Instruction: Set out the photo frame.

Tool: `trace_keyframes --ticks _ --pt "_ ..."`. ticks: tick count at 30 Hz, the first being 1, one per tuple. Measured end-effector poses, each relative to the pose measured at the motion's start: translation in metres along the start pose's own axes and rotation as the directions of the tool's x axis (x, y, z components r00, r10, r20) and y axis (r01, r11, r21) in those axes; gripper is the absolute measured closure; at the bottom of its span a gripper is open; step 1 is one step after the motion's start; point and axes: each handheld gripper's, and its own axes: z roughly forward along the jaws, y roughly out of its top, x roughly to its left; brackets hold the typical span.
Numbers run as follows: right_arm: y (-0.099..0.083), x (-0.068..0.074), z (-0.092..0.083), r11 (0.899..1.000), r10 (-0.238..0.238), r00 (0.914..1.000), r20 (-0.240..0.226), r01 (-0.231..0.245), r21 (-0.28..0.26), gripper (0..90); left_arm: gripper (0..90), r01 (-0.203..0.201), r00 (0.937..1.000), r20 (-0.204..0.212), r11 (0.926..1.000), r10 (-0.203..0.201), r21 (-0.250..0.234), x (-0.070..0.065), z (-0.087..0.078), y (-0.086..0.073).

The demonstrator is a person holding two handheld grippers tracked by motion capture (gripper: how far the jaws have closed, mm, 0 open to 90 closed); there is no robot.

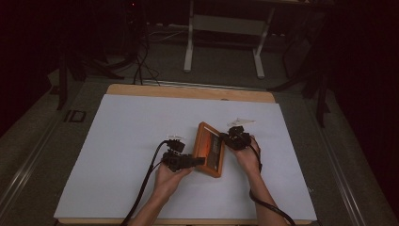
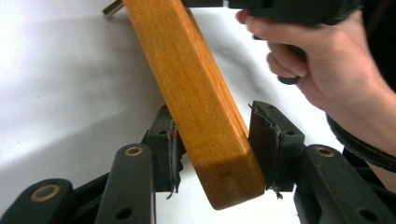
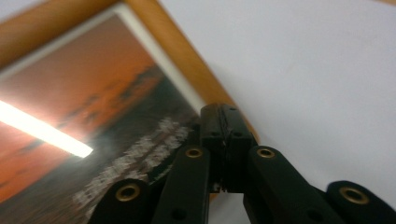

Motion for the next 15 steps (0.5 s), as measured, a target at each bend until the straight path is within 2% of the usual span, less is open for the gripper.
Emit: trace_keyframes --ticks 5,7,8,9,15 --pt "0.006 0.005 -0.027 0.998 -0.061 0.9981 0.000 0.061 -0.033 82.4 57.2 -0.019 0.9996 -0.022 0.9998 0.019 -0.011 -0.007 0.001 0.002" --pt "0.007 0.006 -0.032 0.996 -0.074 0.9973 0.002 0.074 -0.039 80.7 57.6 -0.030 0.9992 -0.028 0.9995 0.029 -0.012 -0.009 0.002 0.003" --pt "0.009 0.007 -0.038 0.995 -0.087 0.9962 0.006 0.087 -0.050 79.6 57.6 -0.044 0.9983 -0.040 0.9989 0.043 -0.019 -0.014 0.003 0.004" --pt "0.014 0.009 -0.053 0.991 -0.114 0.9934 0.009 0.114 -0.075 75.8 58.4 -0.051 0.9977 -0.046 0.9985 0.050 -0.019 -0.016 0.003 0.005" --pt "0.023 0.008 -0.083 0.984 -0.135 0.9908 0.004 0.135 -0.117 66.3 62.4 -0.105 0.9926 -0.065 0.9940 0.103 -0.031 -0.030 0.007 0.009"
